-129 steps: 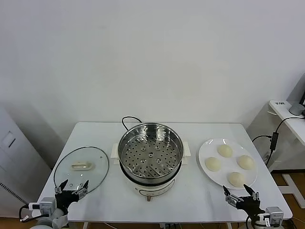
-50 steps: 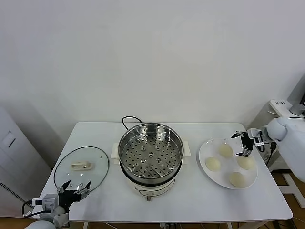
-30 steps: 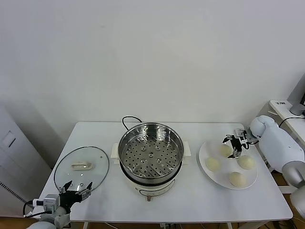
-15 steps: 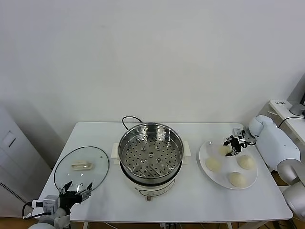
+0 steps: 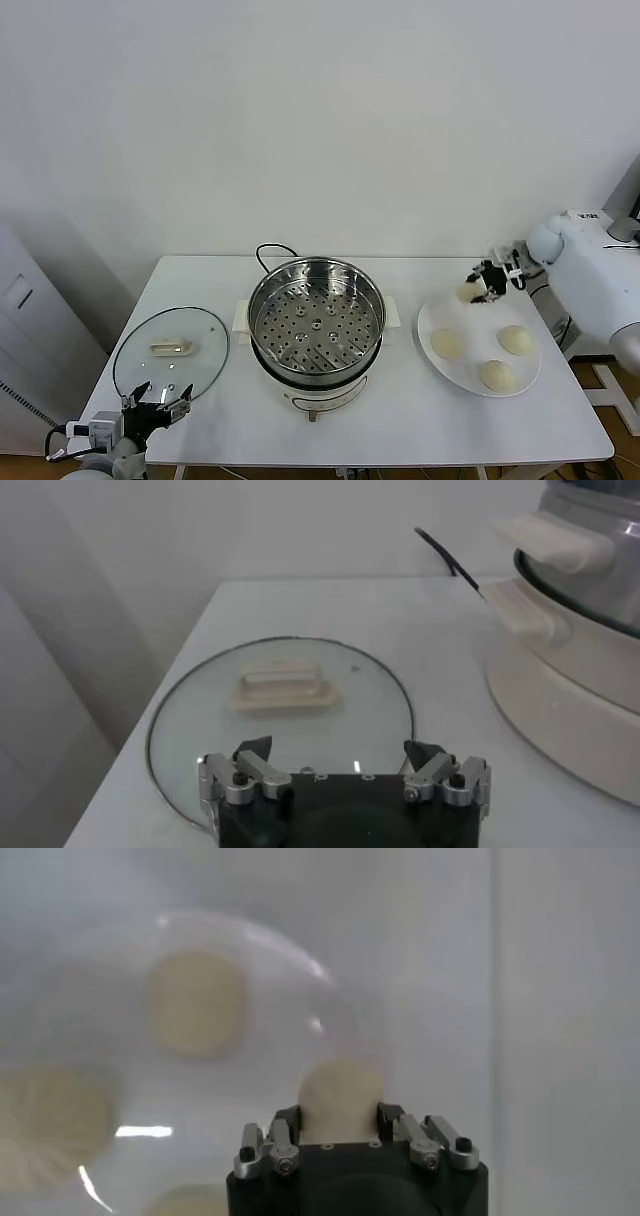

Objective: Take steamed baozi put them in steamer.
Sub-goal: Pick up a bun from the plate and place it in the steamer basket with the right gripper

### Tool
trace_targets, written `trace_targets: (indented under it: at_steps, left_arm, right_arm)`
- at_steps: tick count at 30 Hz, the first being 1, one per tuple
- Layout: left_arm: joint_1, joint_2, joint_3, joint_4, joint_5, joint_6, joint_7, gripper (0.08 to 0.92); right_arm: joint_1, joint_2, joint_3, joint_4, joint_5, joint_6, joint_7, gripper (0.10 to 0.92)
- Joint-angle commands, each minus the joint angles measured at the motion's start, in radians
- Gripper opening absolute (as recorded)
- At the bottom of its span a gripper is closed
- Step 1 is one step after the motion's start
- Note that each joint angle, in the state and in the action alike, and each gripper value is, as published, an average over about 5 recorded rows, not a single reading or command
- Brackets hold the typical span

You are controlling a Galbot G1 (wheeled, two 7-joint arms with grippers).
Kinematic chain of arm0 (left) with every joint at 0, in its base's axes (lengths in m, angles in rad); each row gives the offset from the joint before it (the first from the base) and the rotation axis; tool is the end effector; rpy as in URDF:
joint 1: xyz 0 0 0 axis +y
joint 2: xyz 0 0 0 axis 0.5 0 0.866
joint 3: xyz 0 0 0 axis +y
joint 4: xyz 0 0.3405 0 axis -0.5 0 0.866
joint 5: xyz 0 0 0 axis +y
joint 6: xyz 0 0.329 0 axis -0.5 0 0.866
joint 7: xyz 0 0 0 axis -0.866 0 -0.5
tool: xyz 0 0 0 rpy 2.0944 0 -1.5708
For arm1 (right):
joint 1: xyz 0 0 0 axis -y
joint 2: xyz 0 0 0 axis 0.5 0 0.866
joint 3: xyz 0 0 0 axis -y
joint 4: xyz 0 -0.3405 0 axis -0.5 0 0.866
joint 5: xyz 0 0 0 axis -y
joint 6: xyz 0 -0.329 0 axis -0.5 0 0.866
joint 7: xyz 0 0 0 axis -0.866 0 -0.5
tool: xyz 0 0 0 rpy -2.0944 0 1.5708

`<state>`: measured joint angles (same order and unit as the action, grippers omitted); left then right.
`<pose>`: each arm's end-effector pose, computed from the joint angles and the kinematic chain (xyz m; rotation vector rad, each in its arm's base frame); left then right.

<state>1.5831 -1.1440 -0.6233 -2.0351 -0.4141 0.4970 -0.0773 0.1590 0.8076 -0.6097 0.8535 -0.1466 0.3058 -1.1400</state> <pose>0.1681 0.1066 -0.2902 -0.0343 -2.5739 -0.0737 0.5584 -0.2226 -0.1007 1.3988 -1.5474 1.6239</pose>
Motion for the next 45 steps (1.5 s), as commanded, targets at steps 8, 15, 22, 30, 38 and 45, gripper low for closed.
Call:
trace_targets:
  at_steps: [8,15,22,30,38,45]
  left_arm:
    - [0.003,0.003,0.005,-0.003,0.015,0.007,-0.001,0.823]
    - [0.006,0.001,0.007,0.004,0.02,0.004,0.0,0.823]
    - [0.005,0.0,0.007,0.005,0.033,0.006,0.0,0.823]
    - [0.005,0.004,0.007,0.007,0.035,0.005,0.0,0.823]
    - [0.003,0.001,0.012,0.012,0.037,0.005,0.0,0.823]
    - [-0.002,-0.004,0.017,0.014,0.04,0.006,0.001,0.823]
  right_arm:
    - [0.415,0.147,-0.357,0.301,0.254,0.314,-0.061,0.489]
    - [0.409,0.289,-0.357,0.294,0.169,0.497,-0.059,0.492]
    - [0.347,0.363,-0.33,0.294,0.0,0.567,-0.068,0.492]
    - [0.245,0.374,-0.291,0.301,-0.176,0.567,-0.075,0.492]
    - [0.138,0.39,-0.244,0.3,-0.274,0.567,-0.073,0.492]
    - [0.083,0.415,-0.212,0.287,-0.339,0.567,-0.066,0.492]
